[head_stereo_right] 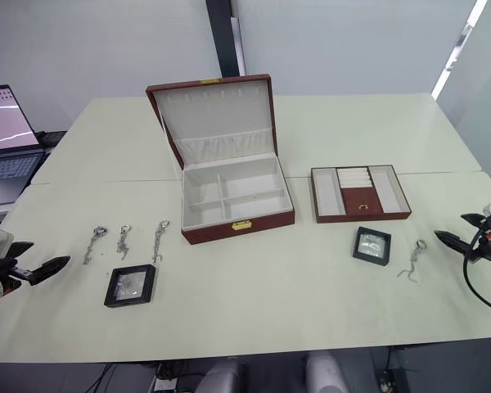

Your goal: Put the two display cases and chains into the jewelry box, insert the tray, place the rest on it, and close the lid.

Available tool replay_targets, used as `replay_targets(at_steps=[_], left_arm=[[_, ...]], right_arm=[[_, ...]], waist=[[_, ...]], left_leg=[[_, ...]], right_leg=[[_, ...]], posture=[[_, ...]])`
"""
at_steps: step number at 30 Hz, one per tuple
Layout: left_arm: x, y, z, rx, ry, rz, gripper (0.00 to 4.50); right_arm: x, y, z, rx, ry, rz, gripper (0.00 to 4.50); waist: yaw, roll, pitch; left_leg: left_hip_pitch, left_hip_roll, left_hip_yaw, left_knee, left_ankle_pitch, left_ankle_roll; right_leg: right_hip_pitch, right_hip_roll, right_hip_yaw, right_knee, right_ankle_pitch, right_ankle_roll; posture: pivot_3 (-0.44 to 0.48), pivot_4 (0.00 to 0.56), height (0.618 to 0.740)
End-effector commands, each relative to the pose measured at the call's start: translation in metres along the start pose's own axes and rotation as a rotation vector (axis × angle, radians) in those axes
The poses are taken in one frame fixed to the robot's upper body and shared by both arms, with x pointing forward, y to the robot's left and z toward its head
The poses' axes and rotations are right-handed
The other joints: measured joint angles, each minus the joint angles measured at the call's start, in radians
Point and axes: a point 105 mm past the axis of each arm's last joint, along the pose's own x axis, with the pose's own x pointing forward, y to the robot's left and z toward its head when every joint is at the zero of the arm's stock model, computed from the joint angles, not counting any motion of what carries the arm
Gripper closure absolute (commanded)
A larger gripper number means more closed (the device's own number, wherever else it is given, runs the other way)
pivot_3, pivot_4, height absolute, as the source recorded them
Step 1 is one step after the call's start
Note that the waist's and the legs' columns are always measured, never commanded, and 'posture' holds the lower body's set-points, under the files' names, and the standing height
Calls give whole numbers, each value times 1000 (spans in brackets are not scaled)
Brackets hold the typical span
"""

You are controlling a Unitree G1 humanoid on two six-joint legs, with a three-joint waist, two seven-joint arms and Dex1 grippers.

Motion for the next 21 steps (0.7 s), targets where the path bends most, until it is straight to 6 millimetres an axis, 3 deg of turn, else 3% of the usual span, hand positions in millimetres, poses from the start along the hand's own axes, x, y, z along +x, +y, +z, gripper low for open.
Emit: replay_targets(at_steps=[1, 21], left_arm=[[-5, 8, 12, 28, -37, 33, 18], [-4, 10, 10, 35, -31, 46, 18]], right_arm=[[-7, -10, 13, -39, -25, -36, 0], [-4, -9, 16, -35, -47, -36, 0]], waist=[[0, 0, 0], [0, 0, 0]], left_leg=[[0, 0, 0, 0, 0, 0], [0, 0, 0, 0, 0, 0]], right_leg=[[0, 0, 0, 0, 0, 0], [0, 0, 0, 0, 0, 0]], posture=[[0, 150, 740], [0, 150, 740]])
